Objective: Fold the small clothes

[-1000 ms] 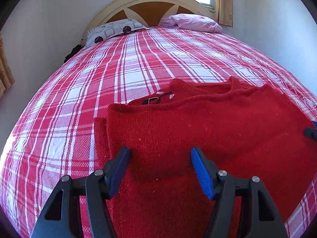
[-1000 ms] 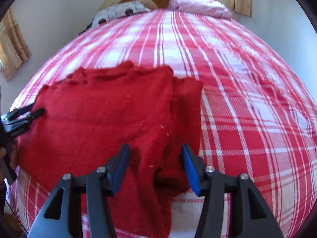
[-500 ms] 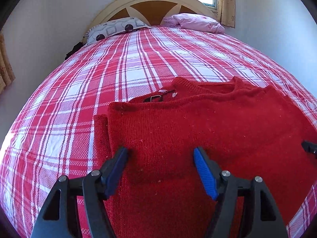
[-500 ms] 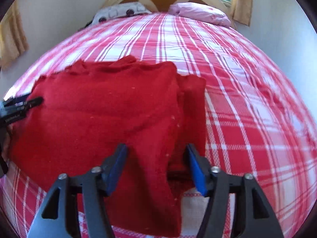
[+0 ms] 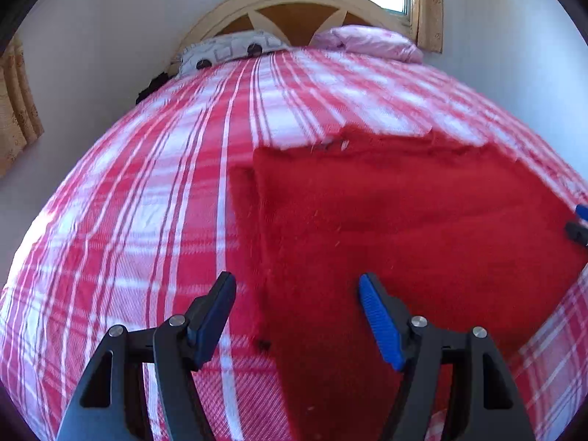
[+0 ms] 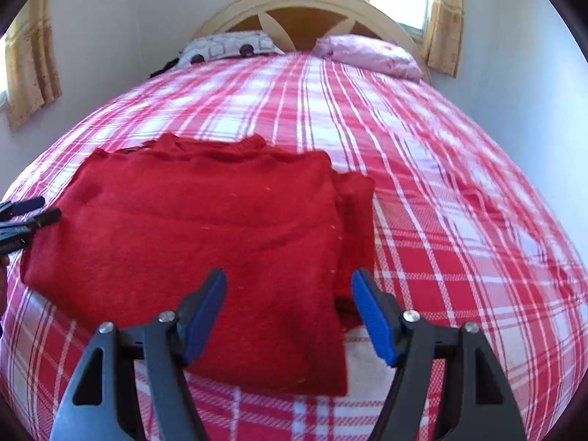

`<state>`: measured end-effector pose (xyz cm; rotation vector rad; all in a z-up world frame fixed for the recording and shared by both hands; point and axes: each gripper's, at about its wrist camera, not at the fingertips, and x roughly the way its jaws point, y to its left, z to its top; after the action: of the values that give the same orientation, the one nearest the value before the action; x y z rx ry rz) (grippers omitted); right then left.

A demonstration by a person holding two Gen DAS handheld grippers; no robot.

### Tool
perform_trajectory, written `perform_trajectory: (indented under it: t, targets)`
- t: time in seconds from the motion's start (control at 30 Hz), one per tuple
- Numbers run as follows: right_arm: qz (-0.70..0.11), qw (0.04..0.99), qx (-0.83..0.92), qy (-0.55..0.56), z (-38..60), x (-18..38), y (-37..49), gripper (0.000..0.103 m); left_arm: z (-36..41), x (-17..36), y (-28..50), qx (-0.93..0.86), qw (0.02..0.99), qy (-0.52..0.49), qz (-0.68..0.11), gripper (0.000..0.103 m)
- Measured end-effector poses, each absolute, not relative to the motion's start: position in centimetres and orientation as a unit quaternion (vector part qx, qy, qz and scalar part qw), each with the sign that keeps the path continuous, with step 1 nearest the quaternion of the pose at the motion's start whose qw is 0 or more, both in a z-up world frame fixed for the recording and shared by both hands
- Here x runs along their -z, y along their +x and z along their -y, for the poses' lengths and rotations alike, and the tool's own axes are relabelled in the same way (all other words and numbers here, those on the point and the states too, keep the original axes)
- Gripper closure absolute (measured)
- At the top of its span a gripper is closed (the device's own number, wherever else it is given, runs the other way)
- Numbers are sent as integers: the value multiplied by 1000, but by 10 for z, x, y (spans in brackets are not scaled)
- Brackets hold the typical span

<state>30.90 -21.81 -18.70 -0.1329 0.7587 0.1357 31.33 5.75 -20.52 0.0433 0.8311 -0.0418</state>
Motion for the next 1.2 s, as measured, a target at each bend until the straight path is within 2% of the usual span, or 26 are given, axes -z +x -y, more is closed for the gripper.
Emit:
perform_trajectory:
  t: [0.1, 0.2, 0.33, 0.53, 0.77, 1.2]
  targets:
    - [-377, 918, -75, -100, 203, 198, 308, 29, -69, 209, 313, 33, 914, -22, -405, 30]
    - [-419, 897, -55, -129, 201, 222, 321, 29, -73, 208, 316, 41, 911, -40, -410, 30]
    - [-413, 902, -60, -112, 205, 216, 319, 29, -92, 193, 312, 40, 921, -68, -382, 30]
    - [-373, 914, -82, -140, 181, 196, 299, 29, -161, 183, 320, -19, 922, -146, -358, 30]
    - [-341, 904, -172, -194, 94, 188, 269, 29, -185, 212, 326, -57, 906, -162, -386, 30]
    - [-308, 852, -266, -330, -25, 236, 225, 29, -186, 220, 325, -33, 904, -178, -388, 24]
